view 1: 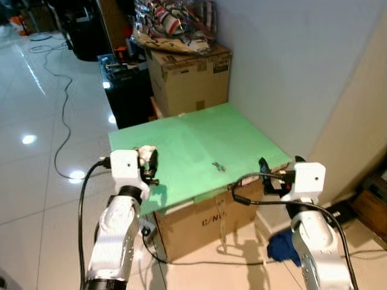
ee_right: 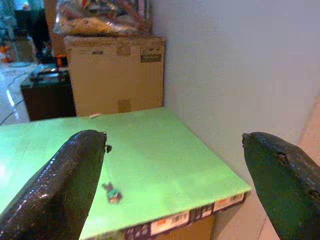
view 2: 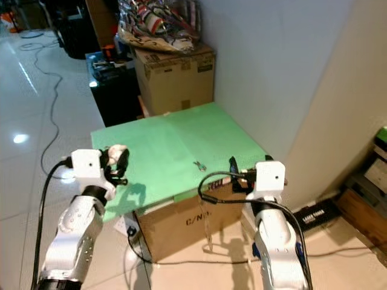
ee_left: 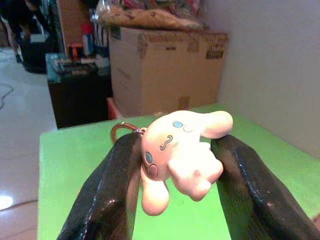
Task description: Hang keys on a hook
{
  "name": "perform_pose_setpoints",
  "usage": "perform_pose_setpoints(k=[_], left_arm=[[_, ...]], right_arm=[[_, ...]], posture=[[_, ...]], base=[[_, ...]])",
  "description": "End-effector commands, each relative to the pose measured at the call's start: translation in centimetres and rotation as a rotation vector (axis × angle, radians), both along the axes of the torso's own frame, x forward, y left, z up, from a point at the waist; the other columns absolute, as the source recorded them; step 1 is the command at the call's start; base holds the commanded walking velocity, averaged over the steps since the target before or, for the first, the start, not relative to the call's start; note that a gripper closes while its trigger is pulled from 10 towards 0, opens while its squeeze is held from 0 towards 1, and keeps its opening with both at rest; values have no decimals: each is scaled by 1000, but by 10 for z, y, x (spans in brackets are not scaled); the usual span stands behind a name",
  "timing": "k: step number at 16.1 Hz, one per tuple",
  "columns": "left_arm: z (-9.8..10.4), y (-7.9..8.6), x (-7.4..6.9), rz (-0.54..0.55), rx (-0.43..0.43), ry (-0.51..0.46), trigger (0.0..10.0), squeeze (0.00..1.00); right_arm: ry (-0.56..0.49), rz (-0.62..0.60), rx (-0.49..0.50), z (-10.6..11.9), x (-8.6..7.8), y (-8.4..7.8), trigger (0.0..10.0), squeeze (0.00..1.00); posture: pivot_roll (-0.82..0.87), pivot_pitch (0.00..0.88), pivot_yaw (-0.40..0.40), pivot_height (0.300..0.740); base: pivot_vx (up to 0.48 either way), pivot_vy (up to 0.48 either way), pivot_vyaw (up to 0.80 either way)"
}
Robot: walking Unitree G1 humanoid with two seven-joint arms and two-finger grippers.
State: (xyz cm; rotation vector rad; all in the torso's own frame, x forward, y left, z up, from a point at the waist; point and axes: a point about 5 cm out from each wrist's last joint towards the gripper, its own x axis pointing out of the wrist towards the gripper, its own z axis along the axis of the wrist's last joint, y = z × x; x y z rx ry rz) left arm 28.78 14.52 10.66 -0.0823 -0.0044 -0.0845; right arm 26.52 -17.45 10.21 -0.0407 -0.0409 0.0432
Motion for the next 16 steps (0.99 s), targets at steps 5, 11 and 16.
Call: perform_pose_setpoints(k=[5,11,16], left_arm=[[1,-5,1,-14,14,22,10000,0],[4,-13,5,-54,20,13,10000,0],[3,-15,5,-59,50,6,10000,0]], right_arm=[[53,21,19,-9,0,1,10000,0],[69,29,22,-12,-2,1,10000,0],[78,44,14,-12,-3,3,10000,0]], posture=[[-31,9,79,736],[-51,3,93,736],[-58,3,99,736]], base=[[-277,0,0],[-164,0,0],[0,-277,715]])
